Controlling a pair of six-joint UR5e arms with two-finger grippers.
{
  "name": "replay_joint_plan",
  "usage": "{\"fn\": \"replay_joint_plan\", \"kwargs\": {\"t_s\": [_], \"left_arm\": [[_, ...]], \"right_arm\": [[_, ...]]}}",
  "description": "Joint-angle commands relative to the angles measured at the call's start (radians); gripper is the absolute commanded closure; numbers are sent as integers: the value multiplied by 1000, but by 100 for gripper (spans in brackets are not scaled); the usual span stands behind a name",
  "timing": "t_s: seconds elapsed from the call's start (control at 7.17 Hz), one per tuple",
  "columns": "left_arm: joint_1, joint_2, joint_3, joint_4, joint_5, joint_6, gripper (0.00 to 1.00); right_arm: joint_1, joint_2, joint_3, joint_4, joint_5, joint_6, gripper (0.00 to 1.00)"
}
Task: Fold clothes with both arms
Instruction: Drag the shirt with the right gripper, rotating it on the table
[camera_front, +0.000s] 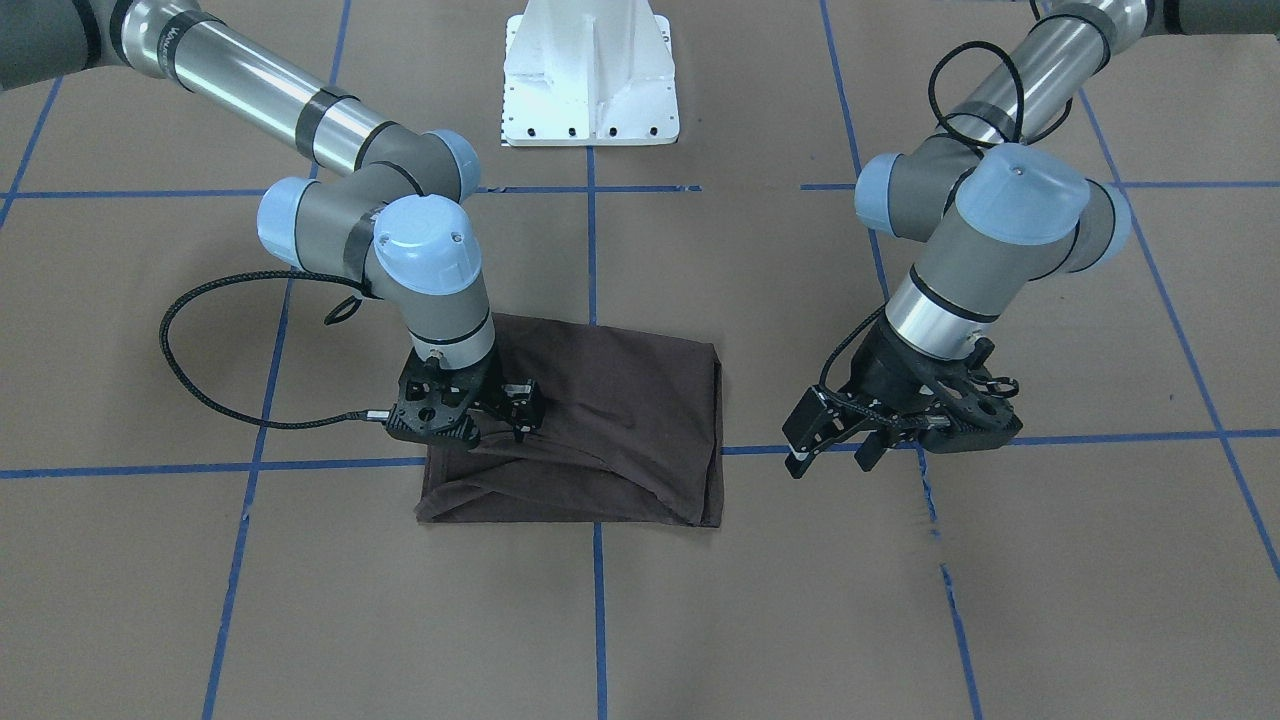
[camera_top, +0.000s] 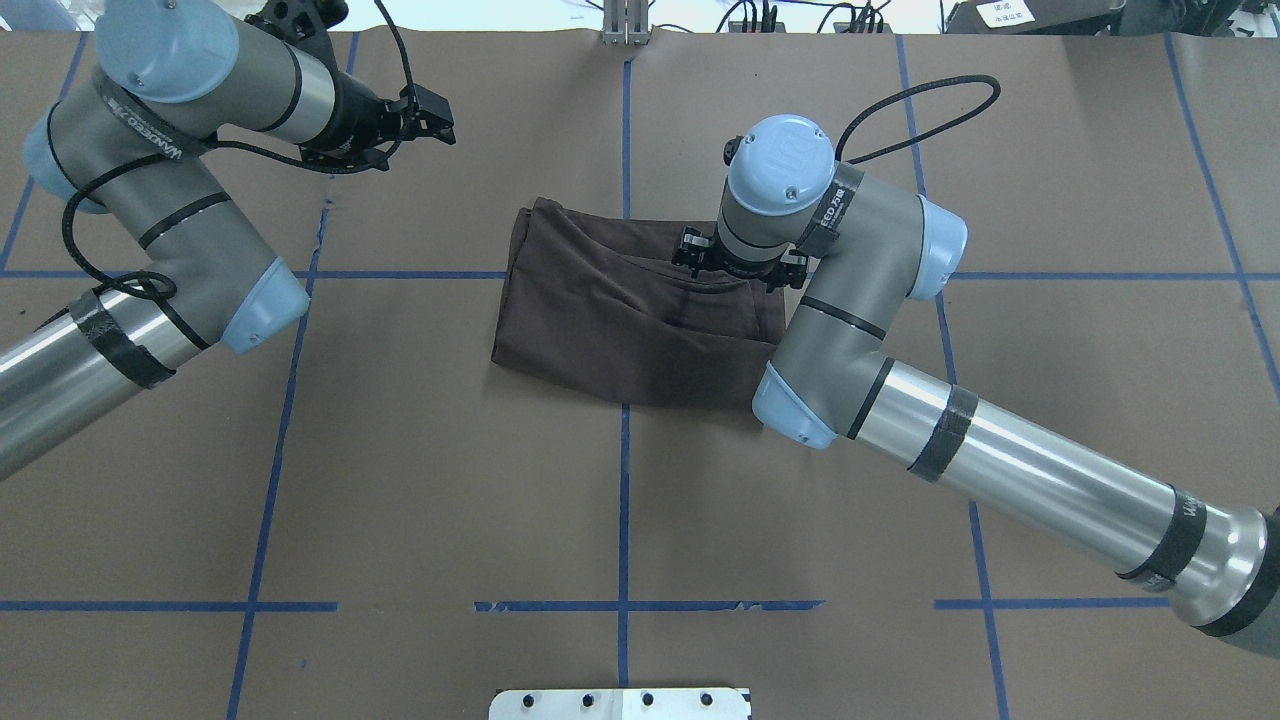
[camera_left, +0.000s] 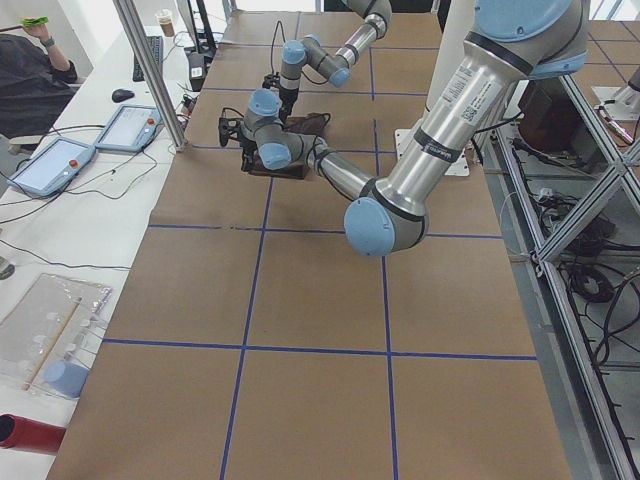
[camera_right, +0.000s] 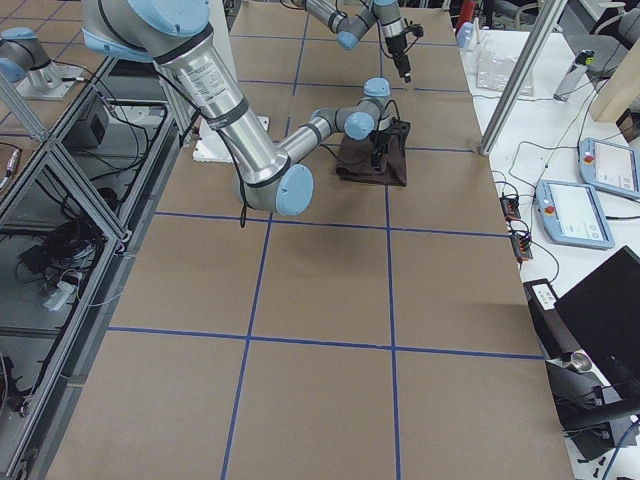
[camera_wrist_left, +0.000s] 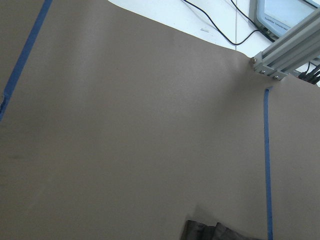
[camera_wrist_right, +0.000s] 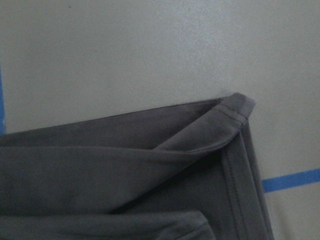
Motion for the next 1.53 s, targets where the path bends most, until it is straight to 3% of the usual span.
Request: {"fn": "replay_joint_plan", "kwargs": {"t_s": [0.0,0.28,0.42,0.7,0.84,1.39], "left_arm": [[-9,3,-2,-1,-34,-5,9],[-11,4,-2,-1,-35,-5,9],[-14,10,-2,-3,-35,-4,9],[-14,10,-2,-1,-35,-4,9],[-14,10,-2,-1,-35,-4,9],[-15,10,-2,-1,-35,-4,10]], "right_arm": [[-2,-28,0,8,-3,-39,0],[-2,-26,-5,8,-4,-47,4],[-2,-26,-6,10,-3,-45,18],[-2,-25,-17,13,0,-47,82],[-2,-28,-17,28,2,-45,100],[1,-23,-11,34,2,-42,100]]}}
